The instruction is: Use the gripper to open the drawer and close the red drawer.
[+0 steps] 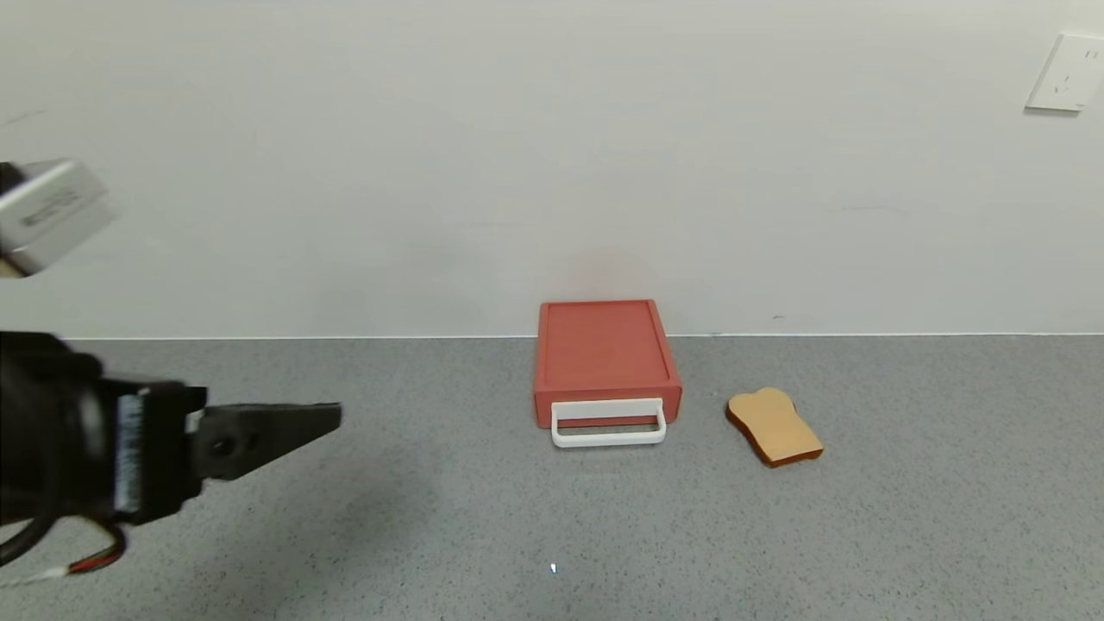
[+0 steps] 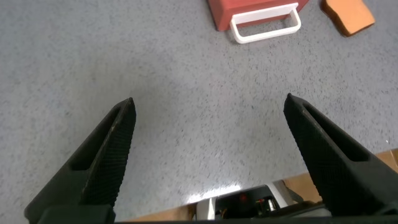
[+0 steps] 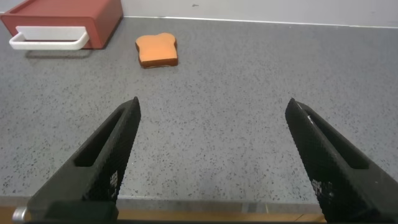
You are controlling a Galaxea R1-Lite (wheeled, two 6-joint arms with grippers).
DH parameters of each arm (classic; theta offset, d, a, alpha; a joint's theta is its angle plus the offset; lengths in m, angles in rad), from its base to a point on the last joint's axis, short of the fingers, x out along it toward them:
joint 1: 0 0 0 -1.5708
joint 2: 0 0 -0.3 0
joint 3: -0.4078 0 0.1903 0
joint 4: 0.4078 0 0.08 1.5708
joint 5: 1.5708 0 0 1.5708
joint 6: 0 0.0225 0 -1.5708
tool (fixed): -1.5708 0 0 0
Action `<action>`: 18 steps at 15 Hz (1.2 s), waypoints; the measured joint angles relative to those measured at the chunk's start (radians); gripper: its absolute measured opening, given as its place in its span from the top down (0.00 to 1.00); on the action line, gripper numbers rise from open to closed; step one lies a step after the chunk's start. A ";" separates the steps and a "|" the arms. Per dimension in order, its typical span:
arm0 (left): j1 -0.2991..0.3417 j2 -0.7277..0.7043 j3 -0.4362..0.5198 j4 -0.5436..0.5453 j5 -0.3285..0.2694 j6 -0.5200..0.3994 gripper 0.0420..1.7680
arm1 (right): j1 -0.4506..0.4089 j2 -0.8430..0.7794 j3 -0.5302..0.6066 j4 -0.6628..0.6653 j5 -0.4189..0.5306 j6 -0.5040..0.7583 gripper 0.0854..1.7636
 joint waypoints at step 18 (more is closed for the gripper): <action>0.498 -0.847 0.323 0.121 0.027 0.147 0.03 | 0.001 0.000 0.000 0.002 -0.001 0.000 0.03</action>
